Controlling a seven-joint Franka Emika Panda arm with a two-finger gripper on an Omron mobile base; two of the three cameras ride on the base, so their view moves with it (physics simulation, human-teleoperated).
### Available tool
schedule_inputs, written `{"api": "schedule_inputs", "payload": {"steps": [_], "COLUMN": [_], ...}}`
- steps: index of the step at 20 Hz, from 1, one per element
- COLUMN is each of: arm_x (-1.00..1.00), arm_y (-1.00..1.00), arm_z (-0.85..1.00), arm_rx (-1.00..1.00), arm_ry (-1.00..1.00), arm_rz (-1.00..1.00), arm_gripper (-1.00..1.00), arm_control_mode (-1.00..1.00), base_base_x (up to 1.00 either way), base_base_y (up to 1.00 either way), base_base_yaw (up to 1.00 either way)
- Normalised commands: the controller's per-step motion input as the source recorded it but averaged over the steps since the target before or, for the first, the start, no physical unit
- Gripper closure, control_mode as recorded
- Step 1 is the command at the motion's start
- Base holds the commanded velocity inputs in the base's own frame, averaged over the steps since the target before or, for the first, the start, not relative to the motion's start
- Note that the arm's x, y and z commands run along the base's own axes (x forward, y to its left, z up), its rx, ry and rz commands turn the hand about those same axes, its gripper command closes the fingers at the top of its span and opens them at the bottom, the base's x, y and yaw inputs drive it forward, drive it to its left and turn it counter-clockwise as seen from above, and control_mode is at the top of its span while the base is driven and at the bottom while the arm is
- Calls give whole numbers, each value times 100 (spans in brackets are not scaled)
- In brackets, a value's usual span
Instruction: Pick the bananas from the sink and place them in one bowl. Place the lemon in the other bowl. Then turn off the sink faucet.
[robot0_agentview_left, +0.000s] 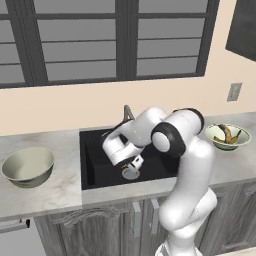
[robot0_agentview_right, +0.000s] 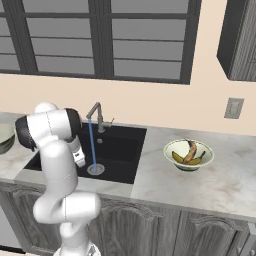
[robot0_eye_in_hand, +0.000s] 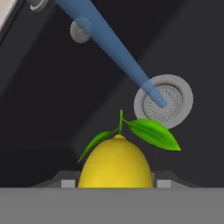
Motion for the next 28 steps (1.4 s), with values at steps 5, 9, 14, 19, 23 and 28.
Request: {"api": "schedule_inputs", "payload": {"steps": [5, 9, 14, 19, 23, 28], "arm_x": [0, 0, 4, 14, 22, 31], "arm_y": [0, 0, 0, 0, 15, 31], "arm_z": [69, 78, 81, 100, 100, 100], "arm_rx": [-7, -16, -15, -14, -17, -18], "arm_ry": [0, 0, 8, 38, 46, 38], "arm_rz": [10, 17, 18, 12, 15, 19], "arm_gripper": [100, 100, 100, 100, 100, 100], "arm_control_mode": [-100, -100, -100, -100, -100, -100], "base_base_x": [0, 0, 0, 0, 0, 0], "base_base_y": [0, 0, 0, 0, 0, 0], "base_base_yaw": [0, 0, 0, 0, 0, 0]}}
